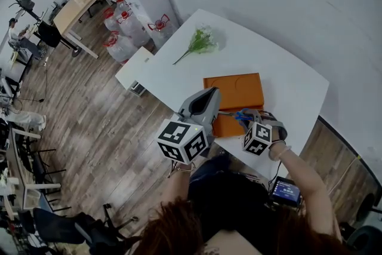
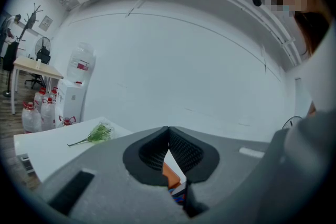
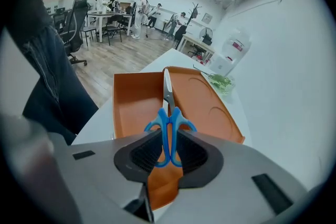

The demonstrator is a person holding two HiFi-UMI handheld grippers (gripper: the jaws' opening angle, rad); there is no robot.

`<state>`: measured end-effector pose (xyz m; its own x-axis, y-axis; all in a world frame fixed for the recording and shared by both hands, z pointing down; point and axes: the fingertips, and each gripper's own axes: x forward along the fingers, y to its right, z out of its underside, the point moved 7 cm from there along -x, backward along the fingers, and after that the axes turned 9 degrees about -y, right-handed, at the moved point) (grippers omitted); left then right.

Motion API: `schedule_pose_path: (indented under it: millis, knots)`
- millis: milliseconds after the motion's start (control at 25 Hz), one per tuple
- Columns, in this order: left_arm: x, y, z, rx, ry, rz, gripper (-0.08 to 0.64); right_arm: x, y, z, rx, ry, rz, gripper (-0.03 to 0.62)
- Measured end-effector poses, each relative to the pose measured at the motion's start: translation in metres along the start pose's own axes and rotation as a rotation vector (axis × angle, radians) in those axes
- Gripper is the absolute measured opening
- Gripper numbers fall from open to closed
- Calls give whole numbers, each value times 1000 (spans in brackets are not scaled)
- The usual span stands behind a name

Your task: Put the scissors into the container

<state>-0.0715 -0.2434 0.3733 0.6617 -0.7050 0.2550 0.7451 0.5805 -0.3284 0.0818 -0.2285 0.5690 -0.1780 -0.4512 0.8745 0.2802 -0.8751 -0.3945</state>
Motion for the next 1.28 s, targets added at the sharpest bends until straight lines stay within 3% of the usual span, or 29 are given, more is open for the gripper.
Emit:
schedule_pose_path:
  millis: [600, 1280]
  knots:
    - [0, -15, 4, -28, -15, 7, 15, 41, -13, -3, -94, -141, -91, 78]
    - [6, -23, 14, -54, -38, 26, 15, 55, -2, -3, -28, -176, -210, 81]
